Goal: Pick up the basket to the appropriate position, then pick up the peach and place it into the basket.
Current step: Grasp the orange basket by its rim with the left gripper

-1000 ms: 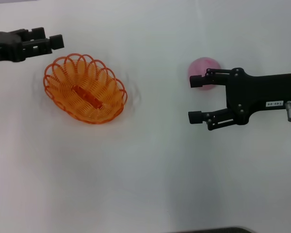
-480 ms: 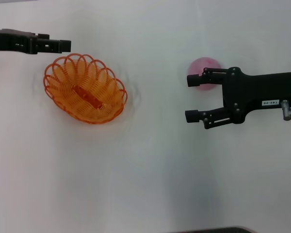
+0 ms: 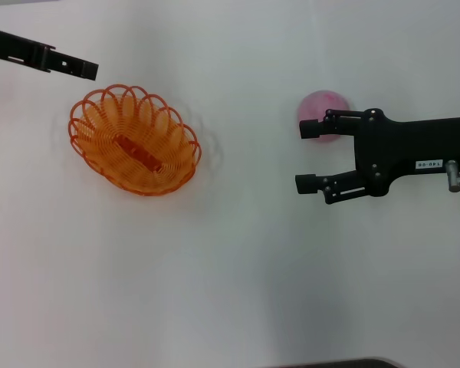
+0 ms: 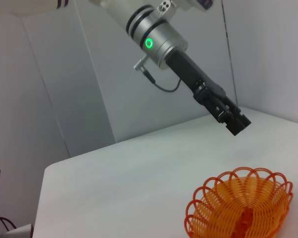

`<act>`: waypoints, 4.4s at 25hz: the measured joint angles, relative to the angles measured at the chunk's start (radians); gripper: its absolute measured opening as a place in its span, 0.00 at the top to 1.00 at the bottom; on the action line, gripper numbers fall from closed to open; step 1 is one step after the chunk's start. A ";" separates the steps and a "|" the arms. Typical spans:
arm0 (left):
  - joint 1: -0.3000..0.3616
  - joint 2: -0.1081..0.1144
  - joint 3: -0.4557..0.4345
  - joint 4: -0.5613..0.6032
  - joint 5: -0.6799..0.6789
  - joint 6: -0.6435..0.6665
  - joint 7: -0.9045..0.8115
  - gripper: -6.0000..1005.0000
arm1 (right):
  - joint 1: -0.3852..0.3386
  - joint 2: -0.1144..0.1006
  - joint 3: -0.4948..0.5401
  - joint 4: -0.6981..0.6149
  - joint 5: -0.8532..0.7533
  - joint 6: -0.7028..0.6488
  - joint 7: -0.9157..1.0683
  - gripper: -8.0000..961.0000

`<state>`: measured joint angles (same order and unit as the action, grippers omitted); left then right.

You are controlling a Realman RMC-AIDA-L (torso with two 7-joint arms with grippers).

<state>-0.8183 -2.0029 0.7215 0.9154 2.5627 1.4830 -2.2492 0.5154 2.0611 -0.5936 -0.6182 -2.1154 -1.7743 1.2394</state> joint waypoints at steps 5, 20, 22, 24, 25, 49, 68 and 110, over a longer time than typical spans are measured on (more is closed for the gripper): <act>-0.063 0.012 0.058 0.000 0.103 0.010 -0.077 0.16 | 0.000 -0.002 0.000 0.010 0.000 0.018 0.000 0.00; -0.200 0.015 0.155 -0.126 0.292 -0.005 -0.164 0.16 | -0.002 0.008 0.006 0.029 0.001 0.044 -0.008 0.00; -0.200 0.013 0.162 -0.127 0.292 -0.010 -0.167 0.16 | -0.001 0.008 0.006 0.033 0.001 0.046 -0.008 0.00; -0.200 0.011 0.174 -0.132 0.292 -0.019 -0.175 0.16 | 0.000 0.008 0.005 0.034 0.002 0.047 -0.008 0.00; -0.200 0.010 0.179 -0.134 0.292 -0.022 -0.178 0.16 | 0.001 0.008 0.004 0.034 0.001 0.047 -0.008 0.00; -0.187 -0.042 0.268 -0.292 0.294 -0.308 -0.172 0.16 | 0.003 0.013 0.000 0.038 0.000 0.088 -0.005 0.00; -0.183 -0.043 0.267 -0.296 0.294 -0.341 -0.174 0.18 | 0.023 0.007 0.000 0.049 0.002 0.118 0.000 0.00; -0.152 -0.048 0.113 -0.169 0.254 -0.116 -0.082 0.96 | 0.025 0.008 0.009 0.049 0.007 0.127 -0.003 0.00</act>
<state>-0.9699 -2.0508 0.8343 0.7468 2.8169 1.3673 -2.3315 0.5408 2.0693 -0.5845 -0.5690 -2.1083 -1.6473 1.2362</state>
